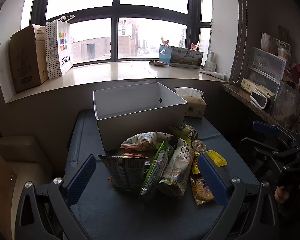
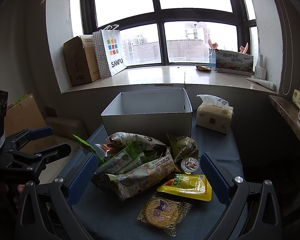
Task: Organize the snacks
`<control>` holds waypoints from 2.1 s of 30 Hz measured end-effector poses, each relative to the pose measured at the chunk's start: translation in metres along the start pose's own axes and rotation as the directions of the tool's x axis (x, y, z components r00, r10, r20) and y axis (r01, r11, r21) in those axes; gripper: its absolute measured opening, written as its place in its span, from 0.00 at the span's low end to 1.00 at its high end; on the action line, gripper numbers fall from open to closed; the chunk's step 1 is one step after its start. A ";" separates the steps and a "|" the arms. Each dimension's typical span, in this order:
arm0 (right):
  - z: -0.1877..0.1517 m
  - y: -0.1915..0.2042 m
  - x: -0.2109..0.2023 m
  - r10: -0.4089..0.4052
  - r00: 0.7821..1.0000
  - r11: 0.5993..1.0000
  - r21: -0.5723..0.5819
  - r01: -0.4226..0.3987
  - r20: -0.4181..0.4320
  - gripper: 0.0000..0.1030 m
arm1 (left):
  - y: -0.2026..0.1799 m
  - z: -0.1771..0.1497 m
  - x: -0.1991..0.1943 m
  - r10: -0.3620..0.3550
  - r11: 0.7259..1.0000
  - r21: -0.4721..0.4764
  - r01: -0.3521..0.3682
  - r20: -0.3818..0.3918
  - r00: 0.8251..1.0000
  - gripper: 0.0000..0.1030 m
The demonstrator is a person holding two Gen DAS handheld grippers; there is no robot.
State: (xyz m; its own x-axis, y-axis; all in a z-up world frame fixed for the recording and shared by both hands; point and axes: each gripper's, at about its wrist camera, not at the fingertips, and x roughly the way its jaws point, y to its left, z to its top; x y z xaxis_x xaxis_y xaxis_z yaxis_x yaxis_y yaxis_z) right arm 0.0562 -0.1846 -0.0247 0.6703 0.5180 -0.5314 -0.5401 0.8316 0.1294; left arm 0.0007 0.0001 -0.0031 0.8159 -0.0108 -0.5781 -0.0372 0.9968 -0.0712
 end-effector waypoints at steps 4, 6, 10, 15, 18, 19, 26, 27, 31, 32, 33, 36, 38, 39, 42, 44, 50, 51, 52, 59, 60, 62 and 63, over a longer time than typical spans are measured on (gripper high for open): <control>0.001 0.000 -0.001 0.000 1.000 1.000 0.001 0.000 0.001 1.00 | -0.001 0.001 0.000 0.000 1.000 0.002 0.000 0.000 1.000 1.00; 0.000 0.000 -0.001 0.001 1.000 1.000 0.000 -0.001 0.001 1.00 | -0.001 0.001 0.000 0.000 1.000 0.001 0.000 -0.002 1.000 1.00; 0.000 0.000 -0.001 0.000 1.000 1.000 0.001 0.000 0.000 1.00 | -0.001 0.001 0.000 0.001 1.000 0.002 -0.001 -0.003 1.000 1.00; 0.000 0.000 -0.001 0.000 1.000 1.000 0.001 0.000 0.001 1.00 | 0.000 0.000 0.000 0.002 1.000 0.000 -0.002 -0.006 1.000 1.00; 0.000 0.000 -0.001 0.001 1.000 1.000 0.000 -0.001 0.000 1.00 | 0.000 0.000 0.000 0.001 1.000 0.000 -0.001 -0.006 1.000 1.00; 0.000 0.000 0.000 0.002 1.000 1.000 0.000 -0.002 0.000 1.00 | 0.000 0.000 0.000 0.002 1.000 0.000 -0.002 -0.006 1.000 1.00; -0.001 0.000 0.000 0.001 1.000 1.000 0.000 -0.001 -0.002 1.00 | 0.000 0.000 0.000 0.001 1.000 0.000 -0.001 -0.006 1.000 1.00; -0.001 0.000 0.000 0.001 1.000 1.000 0.001 -0.001 -0.002 1.00 | 0.000 0.000 0.000 0.001 1.000 0.000 -0.001 -0.007 1.000 1.00; -0.001 0.000 0.000 0.000 1.000 1.000 0.000 0.000 -0.002 1.00 | 0.000 0.000 0.000 0.002 1.000 0.000 -0.002 -0.007 1.000 1.00; -0.001 0.000 0.000 0.001 1.000 1.000 0.000 -0.001 -0.002 1.00 | 0.000 0.000 0.000 0.002 1.000 0.000 -0.002 -0.007 1.000 1.00; -0.001 0.000 0.000 0.001 1.000 1.000 0.001 -0.001 -0.003 1.00 | 0.000 0.000 0.000 0.001 1.000 0.000 -0.001 -0.006 1.000 1.00; -0.001 0.000 0.000 0.001 1.000 1.000 0.000 -0.001 -0.003 1.00 | 0.000 0.000 0.001 0.002 1.000 0.001 -0.002 -0.007 1.000 1.00; -0.001 0.000 0.000 0.000 1.000 1.000 0.001 0.000 -0.003 1.00 | 0.000 -0.001 0.001 0.003 1.000 0.000 -0.003 -0.008 1.000 1.00; -0.001 0.000 0.000 0.001 1.000 1.000 0.000 -0.001 -0.003 1.00 | 0.001 -0.002 0.002 0.003 1.000 0.001 -0.003 -0.009 1.000 1.00; -0.002 0.000 0.000 0.001 1.000 1.000 0.000 -0.001 -0.003 1.00 | 0.001 -0.003 0.002 0.002 1.000 0.001 -0.002 -0.010 1.000 1.00; -0.002 0.000 0.000 0.000 1.000 1.000 0.000 0.000 -0.004 1.00 | 0.000 -0.004 0.003 0.002 1.000 0.002 -0.002 -0.011 1.000 1.00; -0.003 -0.001 0.001 -0.001 1.000 1.000 -0.001 0.001 -0.007 1.00 | 0.000 -0.005 0.003 0.001 1.000 0.001 -0.001 -0.012 1.000 1.00; -0.003 -0.001 0.001 0.000 1.000 1.000 0.000 0.000 -0.007 1.00 | 0.000 -0.005 0.003 0.001 1.000 0.001 -0.001 -0.013 1.000 1.00; -0.003 0.000 0.001 0.000 1.000 1.000 0.000 0.000 -0.007 1.00 | 0.000 -0.005 0.003 0.001 1.000 0.000 -0.001 -0.014 1.000 1.00; -0.005 0.000 0.002 0.001 1.000 1.000 -0.002 -0.001 -0.013 1.00 | 0.016 -0.009 0.027 -0.034 0.998 -0.057 0.030 -0.062 0.997 1.00; -0.005 0.000 0.003 0.001 1.000 1.000 -0.004 -0.001 -0.014 1.00 | 0.020 -0.011 0.035 -0.036 0.997 -0.071 0.030 -0.085 0.996 1.00; -0.006 0.001 0.004 -0.001 1.000 1.000 -0.005 0.001 -0.016 1.00 | 0.028 -0.016 0.052 -0.024 0.996 -0.093 0.013 -0.117 0.993 1.00; -0.007 0.000 0.004 -0.001 1.000 1.000 -0.004 0.000 -0.018 1.00 | 0.032 -0.018 0.061 -0.013 0.995 -0.100 0.000 -0.133 0.991 1.00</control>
State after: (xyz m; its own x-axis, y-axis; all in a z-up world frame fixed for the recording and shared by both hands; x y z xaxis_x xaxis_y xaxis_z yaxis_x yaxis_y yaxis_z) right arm 0.0556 -0.1835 -0.0326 0.6613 0.5138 -0.5466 -0.5417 0.8311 0.1258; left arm 0.0386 0.0300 -0.0554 0.7326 -0.0345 -0.6798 -0.0946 0.9839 -0.1519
